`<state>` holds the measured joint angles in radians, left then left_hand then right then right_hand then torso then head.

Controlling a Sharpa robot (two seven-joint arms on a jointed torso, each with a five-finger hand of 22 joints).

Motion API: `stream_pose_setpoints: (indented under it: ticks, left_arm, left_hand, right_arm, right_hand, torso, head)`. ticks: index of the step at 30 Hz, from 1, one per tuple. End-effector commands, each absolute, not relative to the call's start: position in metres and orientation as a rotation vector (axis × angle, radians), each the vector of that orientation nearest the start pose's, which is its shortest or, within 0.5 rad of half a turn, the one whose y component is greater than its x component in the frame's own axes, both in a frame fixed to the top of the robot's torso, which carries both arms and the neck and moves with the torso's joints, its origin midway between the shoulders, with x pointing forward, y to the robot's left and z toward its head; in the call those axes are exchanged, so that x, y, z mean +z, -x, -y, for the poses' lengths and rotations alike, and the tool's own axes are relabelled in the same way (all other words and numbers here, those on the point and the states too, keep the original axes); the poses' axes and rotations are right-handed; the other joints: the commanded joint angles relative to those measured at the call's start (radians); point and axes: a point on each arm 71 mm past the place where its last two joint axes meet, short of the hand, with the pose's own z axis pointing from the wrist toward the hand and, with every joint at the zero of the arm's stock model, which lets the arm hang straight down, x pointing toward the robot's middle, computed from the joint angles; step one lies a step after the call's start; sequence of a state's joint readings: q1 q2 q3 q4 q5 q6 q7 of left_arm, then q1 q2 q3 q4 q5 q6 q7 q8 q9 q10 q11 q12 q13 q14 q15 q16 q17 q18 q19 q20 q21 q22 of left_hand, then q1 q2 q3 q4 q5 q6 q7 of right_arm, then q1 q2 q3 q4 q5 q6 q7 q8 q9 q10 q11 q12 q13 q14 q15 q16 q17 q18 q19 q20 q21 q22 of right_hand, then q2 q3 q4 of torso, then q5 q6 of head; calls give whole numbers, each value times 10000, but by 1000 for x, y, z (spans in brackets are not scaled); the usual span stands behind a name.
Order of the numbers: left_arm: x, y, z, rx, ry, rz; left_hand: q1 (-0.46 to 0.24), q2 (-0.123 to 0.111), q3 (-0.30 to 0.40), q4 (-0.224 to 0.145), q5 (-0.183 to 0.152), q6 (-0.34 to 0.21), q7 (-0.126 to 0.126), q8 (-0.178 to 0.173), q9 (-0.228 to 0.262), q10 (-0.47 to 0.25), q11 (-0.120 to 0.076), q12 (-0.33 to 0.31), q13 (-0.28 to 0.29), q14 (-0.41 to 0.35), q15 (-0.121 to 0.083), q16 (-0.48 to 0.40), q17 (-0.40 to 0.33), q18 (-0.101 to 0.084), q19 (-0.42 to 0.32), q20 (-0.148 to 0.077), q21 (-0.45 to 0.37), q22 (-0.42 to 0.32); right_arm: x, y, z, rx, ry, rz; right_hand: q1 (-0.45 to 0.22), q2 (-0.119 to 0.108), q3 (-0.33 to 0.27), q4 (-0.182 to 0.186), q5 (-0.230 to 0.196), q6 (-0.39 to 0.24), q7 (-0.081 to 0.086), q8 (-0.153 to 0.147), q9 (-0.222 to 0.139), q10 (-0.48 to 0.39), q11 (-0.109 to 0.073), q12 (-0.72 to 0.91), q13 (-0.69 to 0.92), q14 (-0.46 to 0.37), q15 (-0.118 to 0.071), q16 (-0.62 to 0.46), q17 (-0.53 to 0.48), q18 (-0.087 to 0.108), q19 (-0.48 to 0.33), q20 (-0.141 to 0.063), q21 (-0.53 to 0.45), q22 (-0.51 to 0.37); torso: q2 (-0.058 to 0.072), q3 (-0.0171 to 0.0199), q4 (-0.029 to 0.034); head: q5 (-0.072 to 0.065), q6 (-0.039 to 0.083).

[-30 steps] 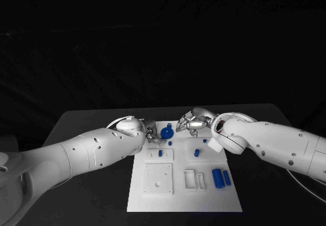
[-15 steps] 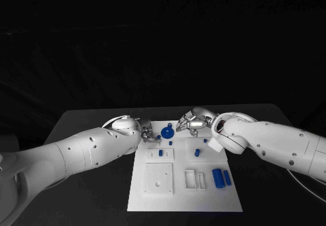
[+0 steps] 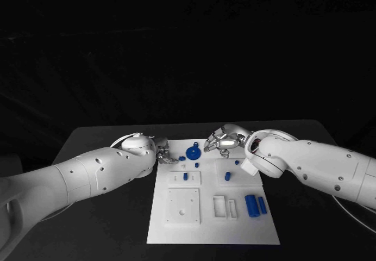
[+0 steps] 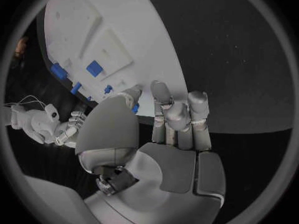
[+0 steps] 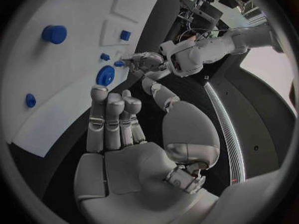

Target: Assemble the parts on the task board

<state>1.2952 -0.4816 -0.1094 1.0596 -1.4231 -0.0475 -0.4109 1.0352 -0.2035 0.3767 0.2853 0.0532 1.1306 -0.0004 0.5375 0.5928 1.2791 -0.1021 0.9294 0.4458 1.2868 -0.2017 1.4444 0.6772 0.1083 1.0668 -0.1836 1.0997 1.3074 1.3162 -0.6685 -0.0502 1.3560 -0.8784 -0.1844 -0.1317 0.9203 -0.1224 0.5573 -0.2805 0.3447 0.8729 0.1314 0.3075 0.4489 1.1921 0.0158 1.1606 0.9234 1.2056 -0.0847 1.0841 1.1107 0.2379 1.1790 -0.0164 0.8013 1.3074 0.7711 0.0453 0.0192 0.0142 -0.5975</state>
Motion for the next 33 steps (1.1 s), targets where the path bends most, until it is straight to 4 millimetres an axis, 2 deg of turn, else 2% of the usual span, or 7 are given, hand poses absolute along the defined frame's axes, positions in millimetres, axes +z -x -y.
stream_pose_setpoints:
  ticks: [1, 6, 13, 16, 19, 27, 33]
  left_arm:
    - [-198, -570, -166, -2480, -383, -19046]
    - [-196, -569, -168, -3113, -180, -18847]
    - [-189, -565, -168, -4466, -250, -18106]
    - [-183, -564, -167, -5409, -465, -17312]
    - [-179, -562, -165, -6058, -758, -16683]
    - [-175, -559, -157, -7077, -1512, -16122]
    - [-180, -562, -156, -6992, -1559, -16333]
  left_hand:
    - [150, -41, -82, 12, -31, -87, 75, 17, -29, -43, 25, 7, 0, -61, -47, -27, -32, 174, -73, -892, 29, 137]
    - [774, -347, -86, -23, -32, -698, 294, -251, -156, -648, 226, -300, -129, -404, 136, -480, -253, 96, -335, -806, -223, 24]
    - [1887, -424, -333, -396, -23, -1124, 480, -366, -214, -1055, 413, -420, -195, -591, 320, -743, -384, -43, -551, -705, -418, -38]
    - [2692, -567, -448, -841, -27, -2120, 923, -856, -455, -2202, 890, -1048, -496, -1550, 803, -1477, -710, -253, -1317, -396, -970, -183]
    - [3090, -671, -524, -1061, -14, -2490, 1216, -1025, -633, -2617, 1193, -1402, -765, -2096, 1101, -1855, -927, -405, -1856, -64, -1390, -289]
    - [3809, -604, -423, -1562, 7, -2872, 1414, -1325, -988, -3081, 1483, -1951, -1194, -2604, 1395, -2231, -1185, -465, -2218, 224, -1735, -343]
    - [4133, -187, -184, -1871, 309, -2802, 1429, -1459, -1130, -3160, 1580, -2230, -1397, -2636, 1488, -2253, -1225, -467, -2284, 316, -1795, -325]
  right_arm:
    - [-154, -531, 162, 9124, -2962, -18569]
    - [-154, -531, 163, 9111, -2975, -18568]
    - [-154, -532, 164, 9099, -2993, -18561]
    - [-154, -532, 166, 9091, -3010, -18549]
    - [-154, -532, 166, 9085, -3017, -18546]
    - [-154, -532, 168, 9071, -3052, -18498]
    - [-154, -533, 168, 9076, -3058, -18477]
  right_hand:
    - [-48, 43, 43, 16, 59, 99, 2, -38, 9, 87, 13, 37, 9, 10, -45, -26, 16, 238, 5, -52, 56, 184]
    - [-47, 41, 44, 14, 61, 98, 2, -40, 9, 88, 12, 37, 10, 11, -46, -27, 18, 238, 5, -53, 59, 183]
    - [-45, 41, 48, 10, 62, 98, 1, -41, 10, 89, 12, 38, 12, 12, -47, -28, 21, 238, 4, -55, 62, 182]
    - [-45, 41, 49, 9, 62, 98, 1, -41, 11, 90, 11, 38, 12, 13, -47, -29, 23, 238, 4, -56, 64, 182]
    - [-45, 41, 49, 8, 62, 97, 1, -42, 11, 90, 11, 38, 13, 13, -47, -29, 24, 239, 4, -57, 66, 181]
    - [-45, 39, 51, 7, 64, 96, 1, -43, 12, 91, 11, 38, 14, 14, -47, -31, 26, 238, 2, -58, 69, 180]
    - [-43, 39, 53, 5, 65, 96, 0, -44, 12, 90, 11, 38, 14, 14, -47, -32, 27, 239, 1, -58, 70, 180]
  torso:
    - [3, 3, 4]
    - [-3, 1, 15]
    - [0, 9, -17]
    - [3, 12, 3]
    - [1, 13, 13]
    - [5, 7, -3]
    - [2, 14, -16]
  head:
    - [10, 12]
    - [11, 32]
    - [41, 40]
    - [23, 55]
    - [15, 45]
    - [32, 58]
    - [59, 68]
